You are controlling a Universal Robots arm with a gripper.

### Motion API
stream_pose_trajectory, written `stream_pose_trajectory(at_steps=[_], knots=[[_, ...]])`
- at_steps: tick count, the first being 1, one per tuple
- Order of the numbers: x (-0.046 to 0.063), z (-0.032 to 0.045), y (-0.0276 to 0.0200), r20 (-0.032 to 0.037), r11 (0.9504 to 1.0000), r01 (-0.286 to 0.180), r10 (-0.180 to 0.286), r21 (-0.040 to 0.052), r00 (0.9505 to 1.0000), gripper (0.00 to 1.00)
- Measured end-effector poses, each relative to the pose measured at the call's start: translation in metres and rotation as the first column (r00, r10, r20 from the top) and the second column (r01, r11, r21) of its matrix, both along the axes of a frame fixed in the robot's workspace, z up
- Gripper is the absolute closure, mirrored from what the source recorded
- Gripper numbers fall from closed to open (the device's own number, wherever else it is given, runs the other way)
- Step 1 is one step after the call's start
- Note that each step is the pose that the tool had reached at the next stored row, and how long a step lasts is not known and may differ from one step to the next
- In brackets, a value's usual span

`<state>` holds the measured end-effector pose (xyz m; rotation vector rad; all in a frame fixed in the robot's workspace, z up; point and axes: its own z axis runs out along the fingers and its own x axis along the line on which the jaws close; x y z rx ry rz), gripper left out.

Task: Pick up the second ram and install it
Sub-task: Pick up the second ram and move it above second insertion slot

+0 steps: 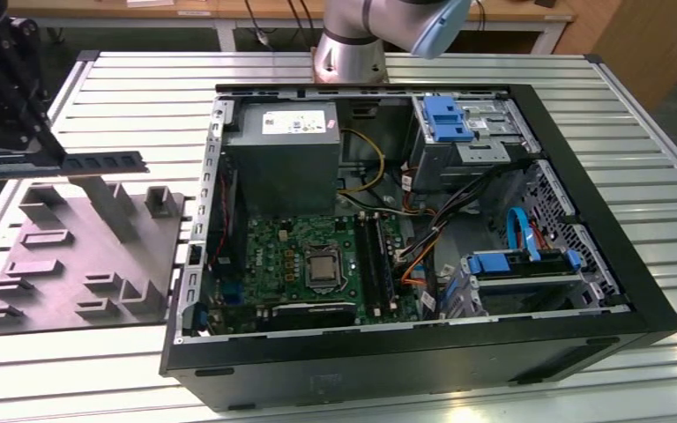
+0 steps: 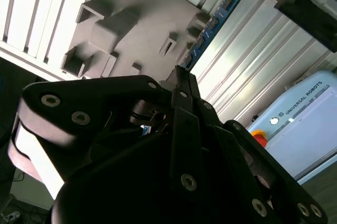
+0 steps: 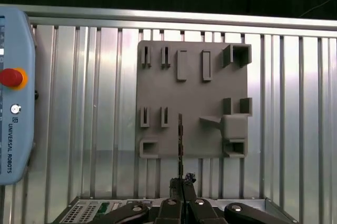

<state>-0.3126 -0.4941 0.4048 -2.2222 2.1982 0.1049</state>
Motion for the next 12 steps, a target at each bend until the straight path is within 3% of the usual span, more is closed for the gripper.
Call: stream_pose_trajectory(at_steps=[12], knots=[[0.037, 0.0000, 0.0000, 0.0001, 1.0000, 0.000, 0.000, 0.0001, 1.0000, 0.88]])
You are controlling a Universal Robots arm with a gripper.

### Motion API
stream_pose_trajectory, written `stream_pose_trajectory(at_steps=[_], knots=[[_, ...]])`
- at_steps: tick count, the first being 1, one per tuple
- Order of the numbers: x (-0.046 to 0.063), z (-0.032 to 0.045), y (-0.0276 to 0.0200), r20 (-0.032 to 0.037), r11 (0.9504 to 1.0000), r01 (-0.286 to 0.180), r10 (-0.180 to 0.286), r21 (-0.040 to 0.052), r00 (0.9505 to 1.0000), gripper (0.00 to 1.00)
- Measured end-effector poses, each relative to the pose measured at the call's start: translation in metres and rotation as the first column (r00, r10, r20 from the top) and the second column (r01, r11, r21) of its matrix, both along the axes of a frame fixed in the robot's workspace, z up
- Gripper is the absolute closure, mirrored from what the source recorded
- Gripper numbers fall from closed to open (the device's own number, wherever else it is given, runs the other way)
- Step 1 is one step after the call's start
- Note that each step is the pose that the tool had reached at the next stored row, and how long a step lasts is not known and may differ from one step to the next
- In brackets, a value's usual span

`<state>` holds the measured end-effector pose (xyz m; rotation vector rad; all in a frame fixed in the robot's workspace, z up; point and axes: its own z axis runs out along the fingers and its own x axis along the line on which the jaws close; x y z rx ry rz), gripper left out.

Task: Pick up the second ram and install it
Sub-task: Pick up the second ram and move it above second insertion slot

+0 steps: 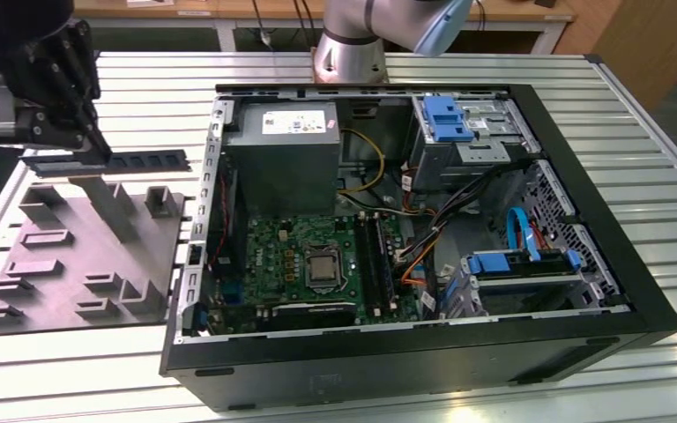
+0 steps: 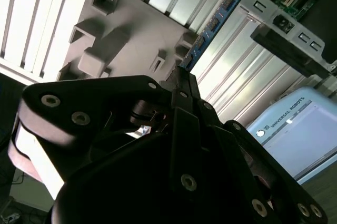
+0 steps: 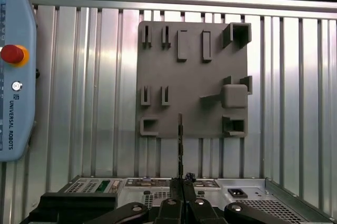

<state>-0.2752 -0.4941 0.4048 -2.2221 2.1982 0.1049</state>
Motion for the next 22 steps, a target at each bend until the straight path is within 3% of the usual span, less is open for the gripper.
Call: stream_pose_trajectory(at_steps=[22], knots=[[0.079, 0.0000, 0.0000, 0.0000, 1.0000, 0.000, 0.000, -0.0001, 1.0000, 0.88]])
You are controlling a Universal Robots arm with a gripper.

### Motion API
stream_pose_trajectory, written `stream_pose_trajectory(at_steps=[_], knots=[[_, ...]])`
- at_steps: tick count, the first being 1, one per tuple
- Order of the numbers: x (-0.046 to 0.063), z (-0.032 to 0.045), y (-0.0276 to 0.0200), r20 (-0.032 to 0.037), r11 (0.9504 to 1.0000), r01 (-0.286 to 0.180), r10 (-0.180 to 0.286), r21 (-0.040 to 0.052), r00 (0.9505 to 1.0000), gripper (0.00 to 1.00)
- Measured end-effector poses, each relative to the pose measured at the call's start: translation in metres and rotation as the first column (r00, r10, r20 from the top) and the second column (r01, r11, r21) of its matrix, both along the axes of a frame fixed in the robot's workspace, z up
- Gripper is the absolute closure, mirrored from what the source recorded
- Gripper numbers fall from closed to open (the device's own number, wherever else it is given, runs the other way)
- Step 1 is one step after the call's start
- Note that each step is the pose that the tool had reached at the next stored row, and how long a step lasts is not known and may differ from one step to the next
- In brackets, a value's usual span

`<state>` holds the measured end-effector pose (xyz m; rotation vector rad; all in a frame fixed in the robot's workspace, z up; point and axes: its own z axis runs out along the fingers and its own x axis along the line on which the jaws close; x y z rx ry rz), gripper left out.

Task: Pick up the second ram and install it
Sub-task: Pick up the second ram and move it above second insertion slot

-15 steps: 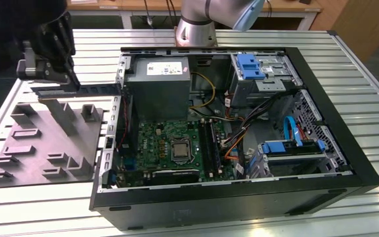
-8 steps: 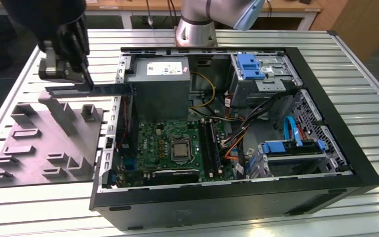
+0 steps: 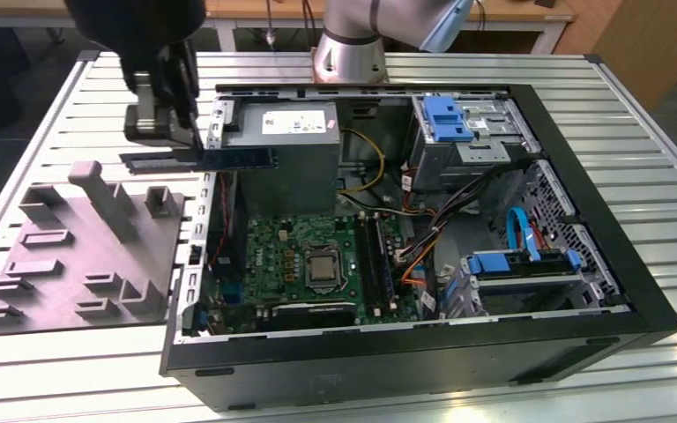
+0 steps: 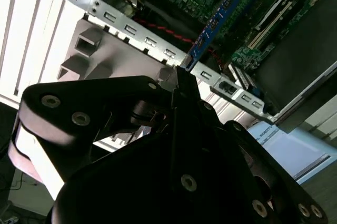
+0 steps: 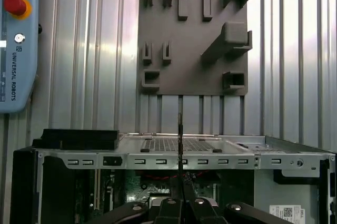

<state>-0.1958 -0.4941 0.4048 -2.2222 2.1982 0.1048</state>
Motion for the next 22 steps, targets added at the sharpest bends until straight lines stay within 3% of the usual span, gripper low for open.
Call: stream_pose_trajectory(at_steps=[10, 22], knots=[[0.040, -0.0008, 0.0000, -0.0002, 1.0000, 0.000, 0.000, 0.0001, 1.0000, 0.88], [0.078, -0.0078, 0.0000, -0.0043, 1.0000, 0.000, 0.000, 0.0000, 1.0000, 0.88]])
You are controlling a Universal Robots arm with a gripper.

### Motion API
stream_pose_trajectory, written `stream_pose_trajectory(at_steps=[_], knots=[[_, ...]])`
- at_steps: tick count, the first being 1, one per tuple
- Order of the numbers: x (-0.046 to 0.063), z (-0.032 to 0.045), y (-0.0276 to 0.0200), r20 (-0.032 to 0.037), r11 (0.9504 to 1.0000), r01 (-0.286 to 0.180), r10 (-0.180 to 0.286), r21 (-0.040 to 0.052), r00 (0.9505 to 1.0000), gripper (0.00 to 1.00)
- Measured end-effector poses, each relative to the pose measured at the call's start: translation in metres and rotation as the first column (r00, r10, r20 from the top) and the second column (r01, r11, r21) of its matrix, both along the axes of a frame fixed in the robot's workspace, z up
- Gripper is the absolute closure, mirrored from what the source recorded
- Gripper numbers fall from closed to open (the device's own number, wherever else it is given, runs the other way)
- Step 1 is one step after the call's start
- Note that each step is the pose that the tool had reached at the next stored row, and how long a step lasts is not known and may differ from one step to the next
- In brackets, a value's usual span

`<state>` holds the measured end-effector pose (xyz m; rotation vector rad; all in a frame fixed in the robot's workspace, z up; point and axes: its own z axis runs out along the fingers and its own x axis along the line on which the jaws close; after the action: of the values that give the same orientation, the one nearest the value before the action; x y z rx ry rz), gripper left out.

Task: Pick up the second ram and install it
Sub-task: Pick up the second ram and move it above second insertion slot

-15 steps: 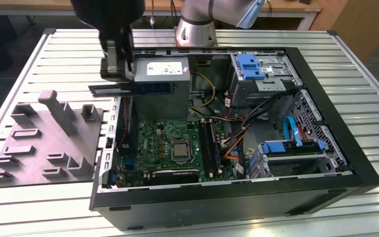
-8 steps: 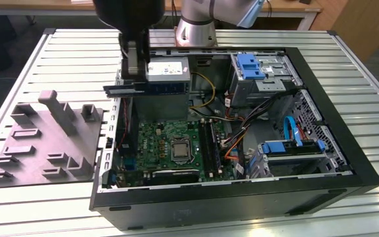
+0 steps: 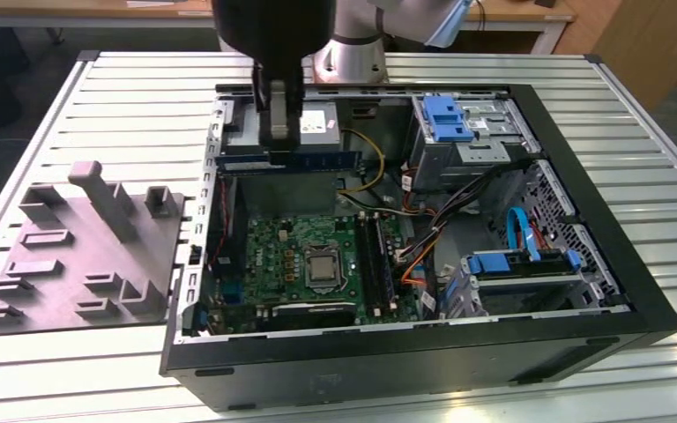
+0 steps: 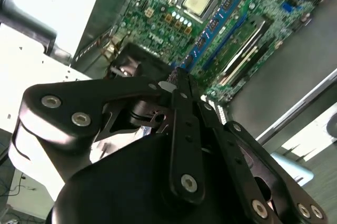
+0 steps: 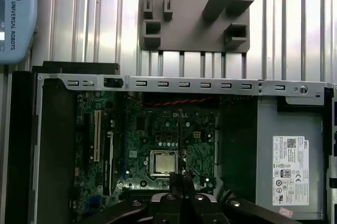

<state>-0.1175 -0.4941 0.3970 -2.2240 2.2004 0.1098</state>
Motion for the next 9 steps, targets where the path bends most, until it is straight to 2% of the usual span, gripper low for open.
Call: stream_pose_trajectory(at_steps=[9], knots=[[0.028, -0.0048, 0.0000, -0.0034, 1.0000, 0.000, 0.000, 0.0001, 1.0000, 0.88]])
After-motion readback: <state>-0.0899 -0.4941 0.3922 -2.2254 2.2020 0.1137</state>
